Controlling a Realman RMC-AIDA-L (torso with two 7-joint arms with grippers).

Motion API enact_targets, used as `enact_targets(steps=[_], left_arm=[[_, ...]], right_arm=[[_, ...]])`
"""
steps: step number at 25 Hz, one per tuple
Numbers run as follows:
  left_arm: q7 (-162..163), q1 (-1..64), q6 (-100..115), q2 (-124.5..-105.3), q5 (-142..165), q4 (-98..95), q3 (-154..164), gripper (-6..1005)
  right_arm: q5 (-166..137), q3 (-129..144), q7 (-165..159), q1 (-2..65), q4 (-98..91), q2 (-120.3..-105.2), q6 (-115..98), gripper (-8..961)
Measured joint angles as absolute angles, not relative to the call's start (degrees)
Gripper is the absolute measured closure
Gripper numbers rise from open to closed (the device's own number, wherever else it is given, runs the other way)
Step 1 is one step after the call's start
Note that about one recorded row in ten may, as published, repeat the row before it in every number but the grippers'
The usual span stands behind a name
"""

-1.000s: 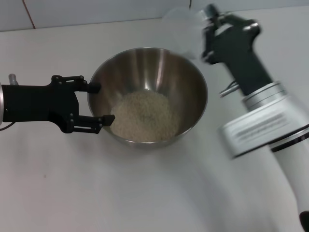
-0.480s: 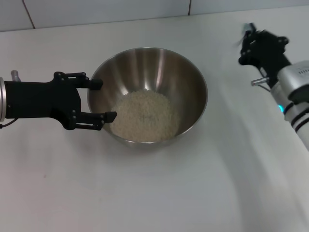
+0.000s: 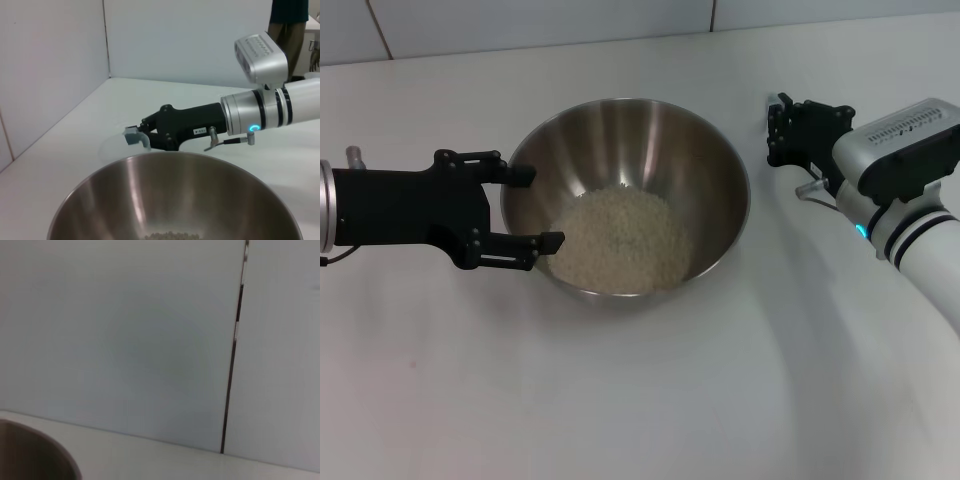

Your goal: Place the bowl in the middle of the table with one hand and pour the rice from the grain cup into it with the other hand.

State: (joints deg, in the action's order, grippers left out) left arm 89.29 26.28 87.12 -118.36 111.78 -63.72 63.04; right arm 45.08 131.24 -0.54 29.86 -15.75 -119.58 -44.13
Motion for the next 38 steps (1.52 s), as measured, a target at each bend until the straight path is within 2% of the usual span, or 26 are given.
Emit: enact_targets(steps=[8, 14, 18, 20, 23, 26, 27, 28, 31, 32, 33, 35, 36, 37, 38], left_arm=[[89.3, 26.3, 87.0, -118.39, 111.8, -63.5, 63.1, 155], [89.3, 26.3, 87.0, -118.39, 111.8, -63.4, 63.2, 155], [89.3, 26.2, 87.0, -118.39, 111.8, -63.4, 63.2, 155], [89.3, 26.1, 87.0, -118.38, 111.8, -63.4, 63.2, 155], [89.3, 26.1, 87.0, -118.38, 111.8, -63.4, 63.2, 155], [89.2, 26.0, 87.0, -118.38, 111.8, -63.3, 63.2, 155], [89.2, 25.9, 87.0, -118.38, 111.8, -63.3, 63.2, 155], [89.1, 26.0, 87.0, -118.38, 111.8, -63.2, 63.2, 155], [89.2, 26.2, 87.0, -118.36, 111.8, -62.7, 63.2, 155], [89.2, 26.3, 87.0, -118.32, 111.8, -62.6, 63.2, 155], [89.2, 26.3, 87.0, -118.32, 111.8, -62.6, 63.2, 155], [89.2, 26.4, 87.0, -118.30, 111.8, -62.6, 63.2, 155], [89.2, 26.4, 87.0, -118.30, 111.8, -62.6, 63.2, 155], [89.2, 26.4, 87.0, -118.31, 111.8, -62.6, 63.2, 155], [89.3, 26.5, 87.0, -118.30, 111.8, -62.6, 63.2, 155]], right_arm=[[44.2, 131.3, -0.8, 26.9, -16.8, -119.66, -44.1, 827], [44.0, 131.3, -1.0, 24.1, -17.9, -119.63, -44.2, 646], [44.0, 130.8, -1.7, 18.8, -20.8, -119.38, -47.0, 469], [43.7, 130.1, -5.5, 14.0, -21.1, -119.38, -57.0, 386], [41.9, 129.7, -11.7, 12.5, -18.7, -119.23, -65.7, 270], [35.5, 128.9, -25.7, 13.9, -12.0, -117.49, -78.1, 179], [30.1, 128.5, -34.1, 16.6, -7.3, -115.28, -86.2, 165], [30.1, 128.5, -34.1, 16.6, -7.3, -115.28, -86.2, 150], [18.8, 128.8, -41.5, 23.6, -1.0, -110.26, -94.8, 122], [10.3, 128.8, -44.6, 28.5, 2.7, -107.40, -97.5, 122], [10.3, 128.8, -44.6, 28.5, 2.7, -107.40, -97.5, 122], [-0.2, 128.9, -49.3, 36.0, 8.4, -104.98, -98.6, 122], [-0.2, 128.9, -49.3, 36.0, 8.4, -104.98, -98.6, 122], [-4.0, 130.0, -50.6, 40.7, 13.3, -104.75, -99.7, 123], [-4.0, 130.0, -50.6, 40.7, 13.3, -104.75, -99.7, 123]])
